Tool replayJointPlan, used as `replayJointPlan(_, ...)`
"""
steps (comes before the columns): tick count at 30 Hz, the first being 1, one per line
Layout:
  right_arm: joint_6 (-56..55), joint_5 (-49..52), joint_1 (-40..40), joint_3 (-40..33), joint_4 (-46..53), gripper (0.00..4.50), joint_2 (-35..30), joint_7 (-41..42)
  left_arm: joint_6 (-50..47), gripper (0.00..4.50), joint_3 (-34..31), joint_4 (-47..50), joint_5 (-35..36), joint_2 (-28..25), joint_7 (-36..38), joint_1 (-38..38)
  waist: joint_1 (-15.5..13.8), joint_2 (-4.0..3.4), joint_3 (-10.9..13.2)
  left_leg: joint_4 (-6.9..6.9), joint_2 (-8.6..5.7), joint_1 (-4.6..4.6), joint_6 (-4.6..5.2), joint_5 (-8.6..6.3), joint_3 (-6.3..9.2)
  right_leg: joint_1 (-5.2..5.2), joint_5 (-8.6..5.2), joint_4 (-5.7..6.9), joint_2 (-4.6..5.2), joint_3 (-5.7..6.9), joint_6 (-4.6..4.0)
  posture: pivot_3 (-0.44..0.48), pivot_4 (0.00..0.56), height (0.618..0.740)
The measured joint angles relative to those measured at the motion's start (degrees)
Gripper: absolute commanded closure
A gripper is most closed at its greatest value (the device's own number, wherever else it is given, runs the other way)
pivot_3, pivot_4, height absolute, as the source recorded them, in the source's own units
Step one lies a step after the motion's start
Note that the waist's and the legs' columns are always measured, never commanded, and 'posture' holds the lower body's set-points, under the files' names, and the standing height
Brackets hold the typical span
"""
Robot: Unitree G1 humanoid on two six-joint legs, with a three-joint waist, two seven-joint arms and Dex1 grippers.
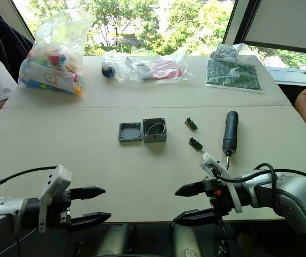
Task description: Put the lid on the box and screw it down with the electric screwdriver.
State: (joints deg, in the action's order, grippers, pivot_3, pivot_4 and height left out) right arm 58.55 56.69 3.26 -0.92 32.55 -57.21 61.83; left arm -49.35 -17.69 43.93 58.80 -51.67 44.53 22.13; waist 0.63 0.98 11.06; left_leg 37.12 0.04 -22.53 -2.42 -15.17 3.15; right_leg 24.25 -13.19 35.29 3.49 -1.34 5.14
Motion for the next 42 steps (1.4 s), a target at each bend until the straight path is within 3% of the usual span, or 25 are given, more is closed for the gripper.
replayJointPlan(18, -0.2, 0.5, 1.5, 0.1, -0.1, 0.00, 3.2, -3.0, -0.3, 0.07, -0.1, -0.4, 0.6, 0.5, -1.3, -1.8, 0.0, 0.00, 0.0, 0.01, 0.00, 0.01, 0.00, 0.00, 0.01, 0.00, 0.00, 0.04, -0.01, 0.00, 0.00, 0.000, 0.150, 0.740)
replayJointPlan(24, -0.5, -0.6, 5.4, 0.1, -1.6, 0.00, 4.7, -5.3, -0.5, 0.07, -0.3, -4.7, 0.6, 0.5, -2.7, -8.9, 0.0, 0.01, 0.0, 0.05, 0.00, 0.03, 0.01, 0.01, 0.02, -0.02, 0.01, 0.13, -0.03, 0.00, -0.01, 0.000, 0.150, 0.740)
replayJointPlan(30, 3.1, 5.1, 13.2, -4.5, -4.4, 0.00, 9.2, -13.9, -3.8, 0.07, -0.5, -13.4, 2.0, -5.8, -3.0, -30.0, 0.0, 0.08, 0.0, 0.09, -0.01, 0.00, 0.01, 0.02, 0.15, -0.05, 0.05, 0.26, -0.14, 0.00, -0.07, 0.000, 0.150, 0.740)
replayJointPlan(33, 4.3, 9.4, 16.7, -6.9, -5.3, 0.00, 11.4, -18.2, -4.0, 0.07, 5.3, -19.6, -0.3, -7.2, 0.7, -44.0, 0.1, 0.10, 0.0, 0.08, -0.02, 0.00, 0.01, 0.02, 0.13, -0.06, 0.12, 0.23, -0.17, -0.04, -0.16, 0.000, 0.150, 0.740)
replayJointPlan(37, 3.1, 7.0, 19.7, -7.1, -5.7, 0.00, 14.2, -25.2, 6.1, 0.07, 26.6, -34.9, -19.6, 0.4, 10.6, -68.5, -0.7, 0.15, 0.0, 0.13, -0.09, 0.03, -0.04, 0.07, 0.22, -0.20, 0.13, 0.22, -0.25, -0.05, -0.17, 0.000, 0.150, 0.740)
replayJointPlan(42, 0.8, 3.3, 18.4, -5.9, -5.0, 0.00, 17.1, -29.6, 17.3, 0.07, 41.5, -51.5, -34.6, 10.3, 22.8, -78.8, 0.3, 0.12, 0.0, 0.01, -0.09, -0.10, -0.01, 0.05, 0.16, 0.02, 0.17, 0.21, -0.24, -0.16, 0.19, 0.000, 0.150, 0.740)
